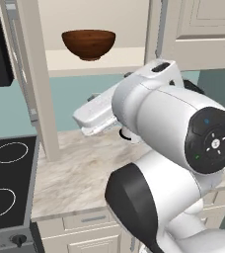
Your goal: Open the cabinet. Pick the bowls from the counter and place them in the cabinet. Then close the cabinet.
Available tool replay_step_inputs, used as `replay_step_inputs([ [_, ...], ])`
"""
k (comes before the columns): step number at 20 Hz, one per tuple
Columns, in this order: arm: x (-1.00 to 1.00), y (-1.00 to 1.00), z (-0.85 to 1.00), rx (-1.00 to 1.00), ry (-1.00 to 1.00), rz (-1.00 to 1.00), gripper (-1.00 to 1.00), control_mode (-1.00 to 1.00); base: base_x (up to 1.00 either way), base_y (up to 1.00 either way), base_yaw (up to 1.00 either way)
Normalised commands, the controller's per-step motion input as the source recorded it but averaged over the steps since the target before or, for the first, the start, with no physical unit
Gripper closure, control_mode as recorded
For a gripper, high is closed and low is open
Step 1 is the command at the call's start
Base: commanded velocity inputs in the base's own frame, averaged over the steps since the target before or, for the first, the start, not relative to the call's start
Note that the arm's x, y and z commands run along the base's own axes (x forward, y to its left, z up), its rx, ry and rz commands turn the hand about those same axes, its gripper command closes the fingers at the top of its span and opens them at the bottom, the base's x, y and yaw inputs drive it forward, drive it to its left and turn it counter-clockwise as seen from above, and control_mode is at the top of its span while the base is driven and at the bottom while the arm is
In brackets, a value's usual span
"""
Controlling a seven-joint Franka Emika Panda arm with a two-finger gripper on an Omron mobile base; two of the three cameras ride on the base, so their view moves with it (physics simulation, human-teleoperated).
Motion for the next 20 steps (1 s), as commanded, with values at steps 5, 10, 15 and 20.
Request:
replay_step_inputs([
  [5, -0.55, 0.01, 0.0, -0.06, -0.06, 0.0, -1.0, -1.0, 0.0, 0.0, 0.0],
  [10, -0.44, 0.06, 0.0, -0.05, -0.06, 0.0, -1.0, -1.0, 0.0, 0.0, 0.0],
  [15, -0.38, 0.07, -0.01, -0.05, -0.1, 0.0, -1.0, -1.0, 0.0, 0.0, 0.0],
  [20, -0.19, 0.08, -0.14, -0.03, -0.06, 0.0, -1.0, -1.0, 0.0, 0.0, 0.0],
])
